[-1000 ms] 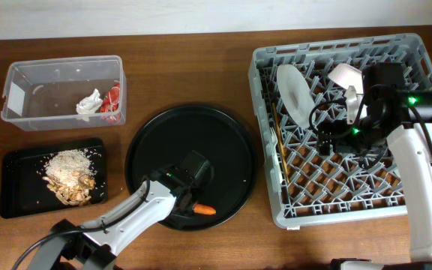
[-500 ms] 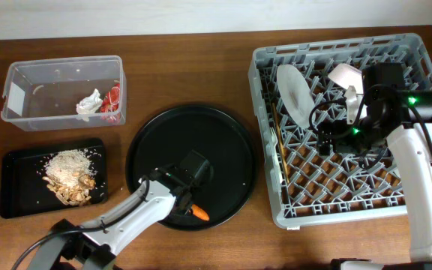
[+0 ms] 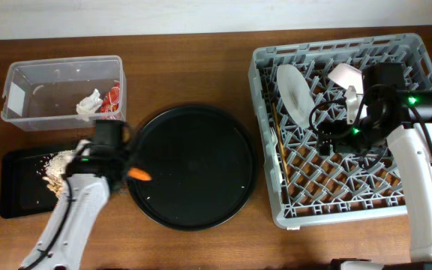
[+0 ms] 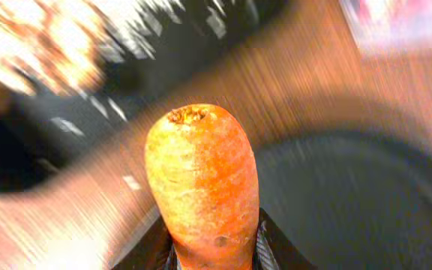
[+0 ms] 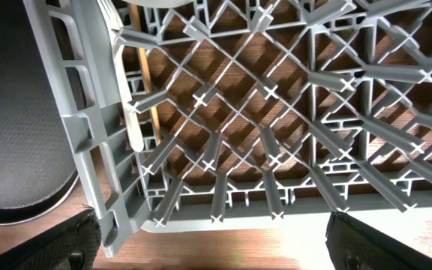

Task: Sort waste into correct bins and load items into the dishwasher rack
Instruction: 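Carry the carrot left and drop it on the rectangular tray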

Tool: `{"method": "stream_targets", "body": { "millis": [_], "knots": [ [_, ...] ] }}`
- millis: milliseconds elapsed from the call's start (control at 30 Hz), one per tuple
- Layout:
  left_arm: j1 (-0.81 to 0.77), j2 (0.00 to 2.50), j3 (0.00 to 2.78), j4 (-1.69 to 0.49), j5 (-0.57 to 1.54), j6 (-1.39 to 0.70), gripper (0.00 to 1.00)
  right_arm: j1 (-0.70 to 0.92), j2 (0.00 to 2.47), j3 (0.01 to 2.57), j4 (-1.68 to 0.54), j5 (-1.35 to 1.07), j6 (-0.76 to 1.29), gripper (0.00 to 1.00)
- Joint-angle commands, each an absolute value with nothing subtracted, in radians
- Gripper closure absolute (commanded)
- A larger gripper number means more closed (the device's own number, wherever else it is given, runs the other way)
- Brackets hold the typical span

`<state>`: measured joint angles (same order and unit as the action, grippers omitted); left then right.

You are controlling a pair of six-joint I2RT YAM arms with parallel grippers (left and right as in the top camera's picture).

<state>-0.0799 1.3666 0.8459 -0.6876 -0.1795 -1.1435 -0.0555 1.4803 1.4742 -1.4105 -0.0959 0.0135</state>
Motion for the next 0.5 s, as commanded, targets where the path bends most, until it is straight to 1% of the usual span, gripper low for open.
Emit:
{"method": "stream_targets", "body": {
  "millis": [0,233,300,467],
  "knots": [
    [0.150,1.353,0.858,-0.688,-0.207,-1.074,0.82,-0.059,1.482,1.472,-1.411,-0.101,0.008,0.01],
    [0.415,1.374,0.858,-0.677,-0.229,-1.075,0.81,-0.059,1.482,1.472,-1.411,-0.101,0.008,0.01],
    [0.463,1.402,0.858,-0.651,-0.229,-1.075,0.81,-0.059,1.482,1.472,-1.411,-0.101,0.008,0.01],
    [0.509,1.474,0.858,-0.613,-0.229,-1.075,0.81,-0.059,1.482,1.472,-1.411,-0.101,0.008,0.01]
  ]
}}
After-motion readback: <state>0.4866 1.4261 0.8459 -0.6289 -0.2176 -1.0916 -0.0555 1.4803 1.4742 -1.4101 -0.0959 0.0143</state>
